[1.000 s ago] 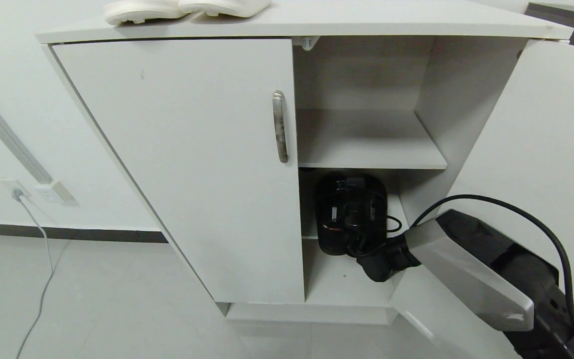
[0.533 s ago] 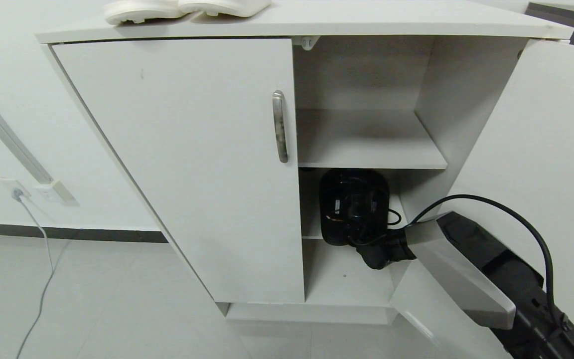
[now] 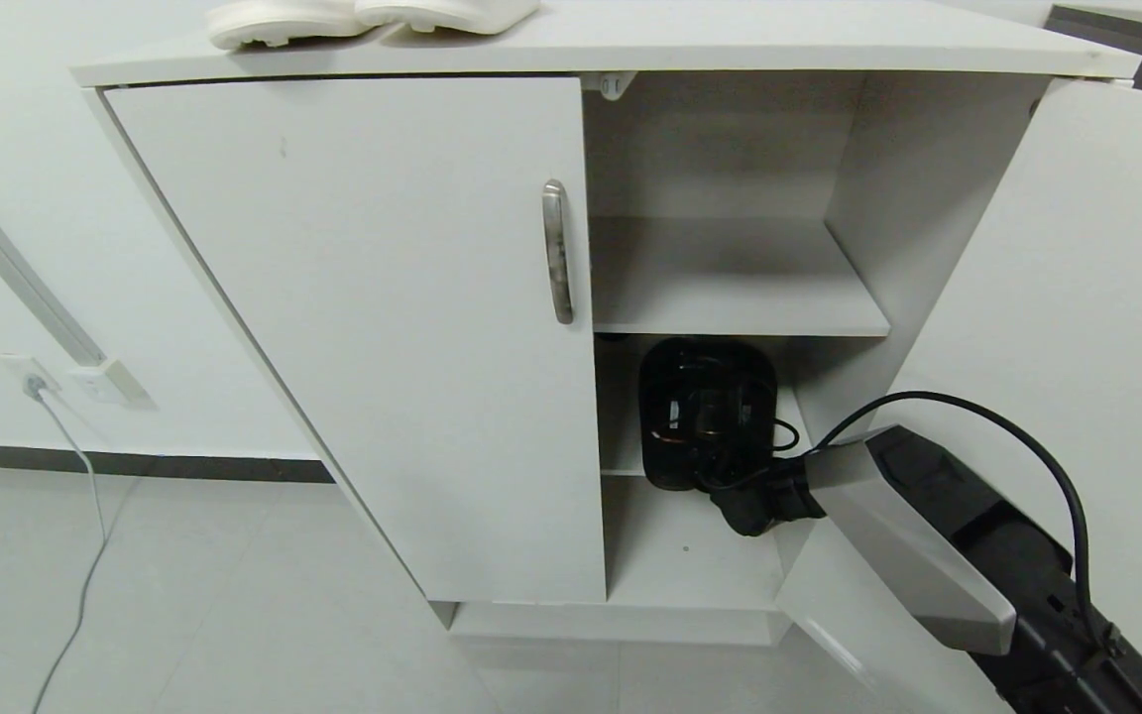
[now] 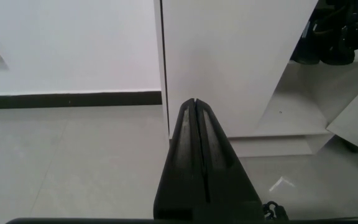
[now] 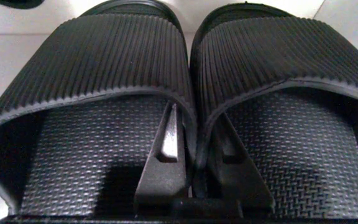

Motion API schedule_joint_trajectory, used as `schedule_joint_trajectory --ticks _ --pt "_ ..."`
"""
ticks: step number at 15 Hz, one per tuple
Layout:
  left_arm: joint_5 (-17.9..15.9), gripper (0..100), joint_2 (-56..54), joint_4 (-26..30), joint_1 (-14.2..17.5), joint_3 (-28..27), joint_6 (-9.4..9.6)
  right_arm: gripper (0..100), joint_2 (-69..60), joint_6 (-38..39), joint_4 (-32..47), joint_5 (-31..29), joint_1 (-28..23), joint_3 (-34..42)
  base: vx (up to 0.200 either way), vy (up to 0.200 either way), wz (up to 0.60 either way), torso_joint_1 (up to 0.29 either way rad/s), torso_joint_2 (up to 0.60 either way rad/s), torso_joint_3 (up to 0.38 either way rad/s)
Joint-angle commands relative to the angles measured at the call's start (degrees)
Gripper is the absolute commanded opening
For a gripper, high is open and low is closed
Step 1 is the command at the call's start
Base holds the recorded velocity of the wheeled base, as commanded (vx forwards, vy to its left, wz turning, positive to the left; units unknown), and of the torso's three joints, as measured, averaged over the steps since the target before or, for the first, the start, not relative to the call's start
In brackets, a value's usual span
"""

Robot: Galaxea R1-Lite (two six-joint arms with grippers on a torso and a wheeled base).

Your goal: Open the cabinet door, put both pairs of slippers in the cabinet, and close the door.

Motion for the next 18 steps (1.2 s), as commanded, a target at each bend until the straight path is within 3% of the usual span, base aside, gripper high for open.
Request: schedule_joint_trajectory --ticks 1,10,11,15,18 --pt "0.0 0 0.1 0.0 0.0 -0.1 -0.01 0 0.2 0.0 -0.1 0.0 -0.4 0.0 0.000 0.000 0.00 0.000 0.00 0.000" --pt "0.0 0 0.1 0.0 0.0 0.0 -0.01 0 0.2 -0.2 0.4 0.3 -0.5 0.0 0.000 0.000 0.00 0.000 0.00 0.000" --pt "0.0 0 0.1 0.0 0.0 0.0 -0.01 100 0.2 -0.2 0.4 0.4 -0.5 -0.1 0.000 0.000 0.00 0.000 0.00 0.000" --pt "0.0 0 0.1 0.0 0.0 0.0 -0.01 100 -0.6 -0.5 -0.3 0.9 -0.4 2.3 0.000 0.000 0.00 0.000 0.00 0.000" --pt "0.0 0 0.1 0.0 0.0 0.0 0.08 100 -8.2 -0.3 -6.3 0.9 1.5 16.3 0.000 0.000 0.00 0.000 0.00 0.000"
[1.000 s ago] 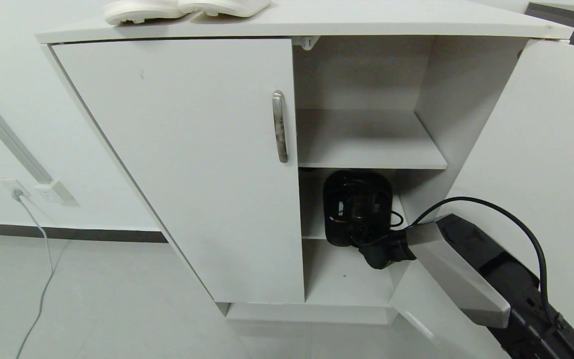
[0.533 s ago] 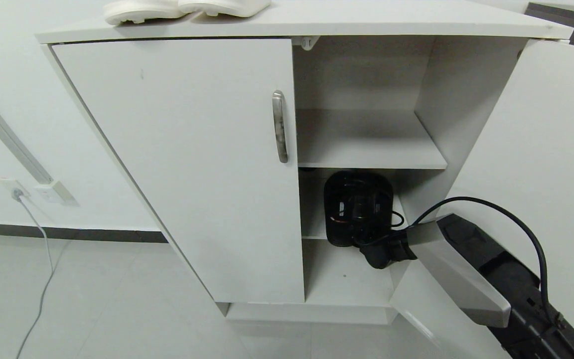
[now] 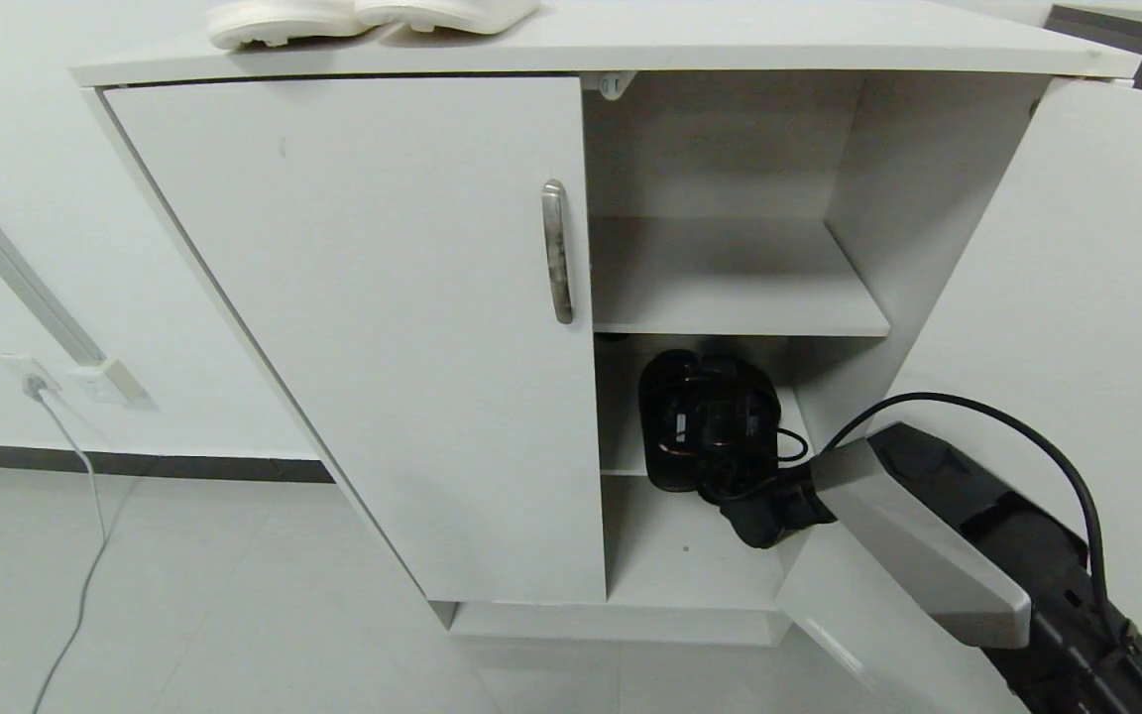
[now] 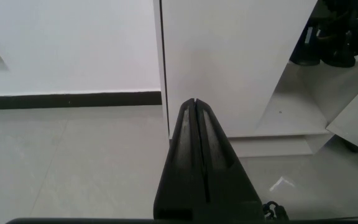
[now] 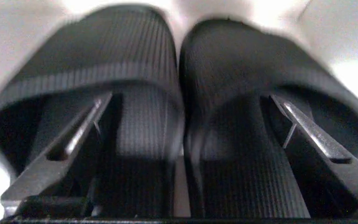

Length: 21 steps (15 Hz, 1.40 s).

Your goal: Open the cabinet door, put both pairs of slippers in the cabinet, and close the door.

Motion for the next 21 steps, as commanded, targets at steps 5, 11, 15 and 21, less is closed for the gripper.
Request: schedule_joint_trajectory --ticks 5,11,15,21 --pt "0.0 0 0.1 0.0 0.0 -0.1 0.11 100 -18.4 1.0 -13.1 -0.6 5.9 32.6 0.000 0.000 0.00 0.000 0.00 0.000" --pt "-0.1 0 0.1 0.0 0.0 0.0 0.11 100 -27.4 0.9 -25.2 -1.7 11.1 54.0 0.000 0.000 0.00 0.000 0.00 0.000" --pt "-0.1 0 0.1 0.0 0.0 0.0 0.11 100 -27.4 0.5 -26.5 -1.8 12.0 54.3 0.000 0.000 0.00 0.000 0.00 0.000" --pt "0.0 0 0.1 0.0 0.0 0.0 0.11 100 -27.4 0.5 -27.3 -1.8 12.5 55.3 -0.167 0.000 0.00 0.003 0.00 0.001"
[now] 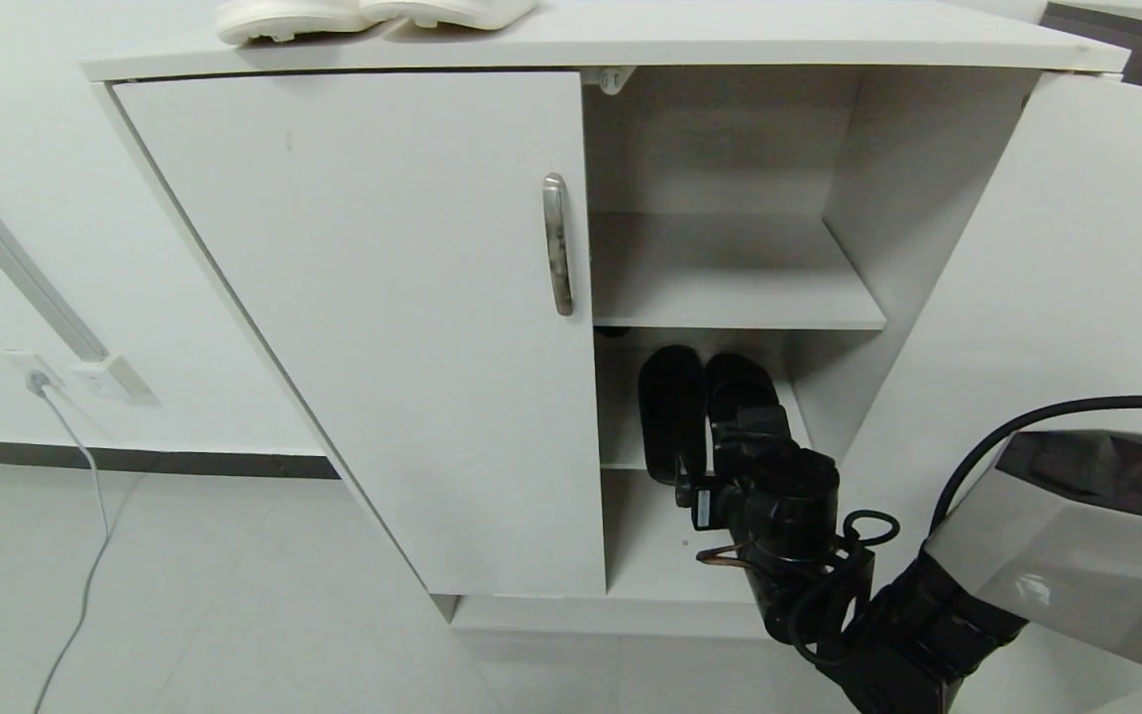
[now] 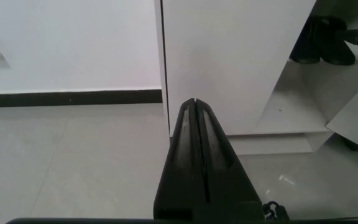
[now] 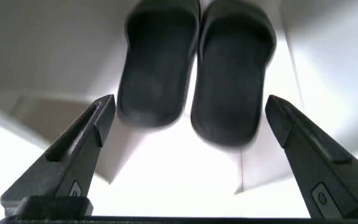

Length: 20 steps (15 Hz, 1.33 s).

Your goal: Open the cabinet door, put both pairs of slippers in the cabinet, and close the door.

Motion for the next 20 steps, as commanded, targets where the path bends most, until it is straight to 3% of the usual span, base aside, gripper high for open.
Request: schedule_joint_trajectory --ticks 1,20 --pt "0.0 0 0.1 0.0 0.0 -0.1 0.03 100 0.0 0.0 0.0 0.0 0.1 0.1 -0.200 0.000 0.00 -0.007 0.00 -0.002" --pt "-0.1 0 0.1 0.1 0.0 -0.1 -0.05 100 0.0 -0.8 -1.6 -0.1 1.3 2.2 0.000 0.000 0.00 0.000 0.00 0.000"
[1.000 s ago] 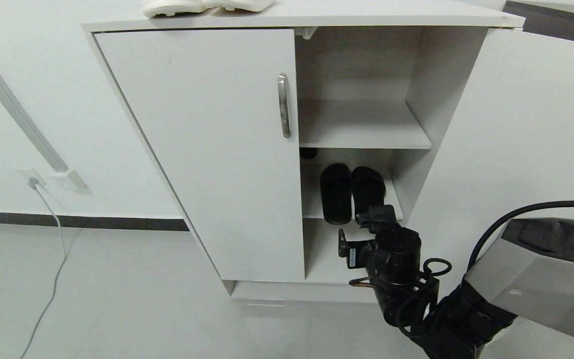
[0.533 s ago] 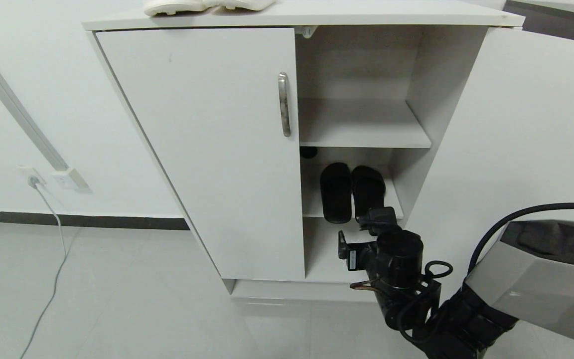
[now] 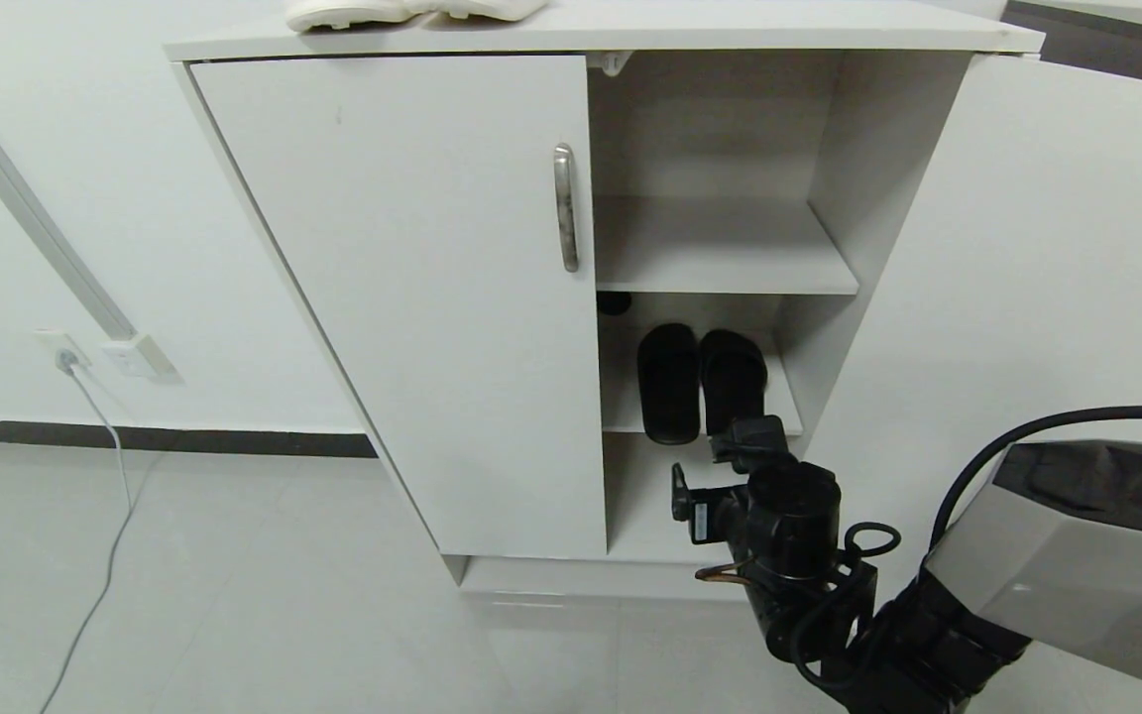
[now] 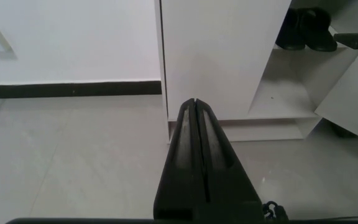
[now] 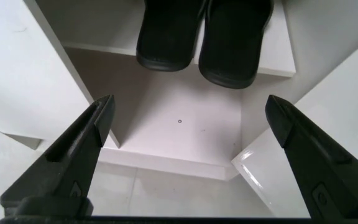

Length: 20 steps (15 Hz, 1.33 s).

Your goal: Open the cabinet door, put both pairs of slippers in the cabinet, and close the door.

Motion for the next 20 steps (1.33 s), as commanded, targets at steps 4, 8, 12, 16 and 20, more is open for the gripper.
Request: schedule_joint_trajectory --ticks 4,8,12,16,20 --pt "0.1 0 0.1 0.0 0.0 0.0 0.02 100 0.2 -0.1 0.0 0.0 0.1 0.7 0.000 0.000 0.00 0.003 0.00 0.104" --pt "0.1 0 0.1 -0.1 0.0 0.0 0.02 100 0.3 0.0 -0.4 0.0 0.1 0.7 0.000 0.000 0.00 0.002 0.00 0.189" --pt "0.0 0 0.1 -0.1 0.0 0.0 0.11 100 0.3 -0.1 -1.5 0.0 0.1 1.6 0.000 0.000 0.00 0.006 0.00 0.203" --pt "0.0 0 0.1 -0.1 0.0 0.1 0.02 100 0.5 0.0 -1.6 0.0 0.1 1.9 0.000 0.000 0.00 0.002 0.00 0.085" --pt "0.0 0 0.1 -0.1 0.0 0.0 0.02 100 0.5 0.0 -1.6 0.0 0.1 2.1 0.000 0.000 0.00 0.000 0.00 0.000"
